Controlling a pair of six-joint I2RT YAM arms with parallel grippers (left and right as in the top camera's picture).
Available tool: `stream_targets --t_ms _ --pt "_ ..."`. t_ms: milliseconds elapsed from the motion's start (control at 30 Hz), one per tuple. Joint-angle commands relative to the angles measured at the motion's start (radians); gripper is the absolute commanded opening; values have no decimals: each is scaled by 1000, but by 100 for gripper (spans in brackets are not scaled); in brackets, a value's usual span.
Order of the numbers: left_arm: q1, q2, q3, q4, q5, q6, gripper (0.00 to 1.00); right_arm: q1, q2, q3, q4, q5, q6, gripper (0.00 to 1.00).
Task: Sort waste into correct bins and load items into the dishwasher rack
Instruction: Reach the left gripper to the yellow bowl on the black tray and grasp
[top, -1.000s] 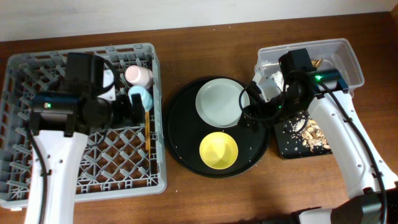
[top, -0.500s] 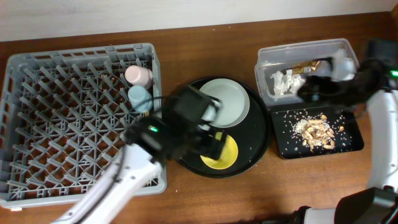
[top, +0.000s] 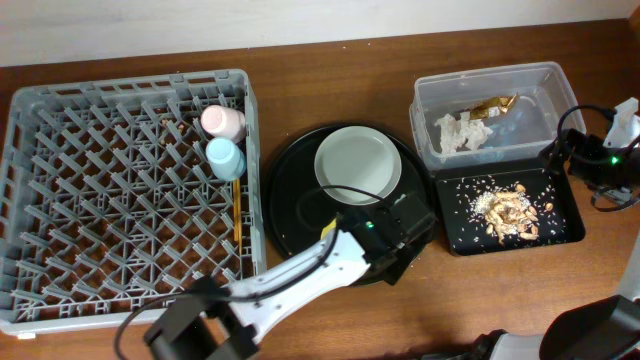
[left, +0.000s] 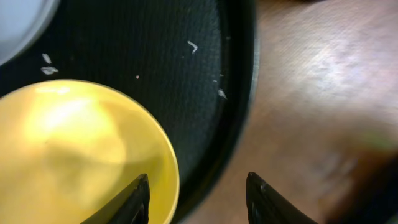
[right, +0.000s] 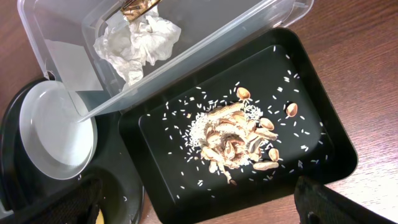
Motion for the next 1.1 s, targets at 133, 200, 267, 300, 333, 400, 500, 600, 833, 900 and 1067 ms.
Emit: stream_targets --t_ms 133,200,267,300,333,400,500,600,833,900,1067 --pt "0 135 -8 20 -66 -48 14 -1 -1 16 -3 9 2 99" --pt "0 135 -8 17 -66 -47 9 -1 -1 16 -3 9 1 99" --pt "0 135 -8 18 -66 -47 9 -1 -1 16 -3 9 2 99" --pt "0 135 -8 18 -66 -47 9 -1 -1 16 -3 9 2 99" --pt "0 135 -6 17 -66 -47 12 -1 -1 16 -3 9 2 99" --pt "0 135 -6 17 -66 -47 17 -1 -1 16 -3 9 2 99" --pt "0 132 1 6 -66 -47 19 -1 -1 16 -3 9 1 99" --pt "0 107 19 -29 -67 -47 20 -1 -1 16 -3 9 2 99" --pt "0 82 23 -31 -67 -47 21 -1 -1 16 -3 9 2 99" --pt "1 82 25 -31 -67 -47 20 -1 -1 16 -3 9 2 99" --pt "0 67 69 -42 -66 -47 21 -1 -1 16 -3 9 2 99"
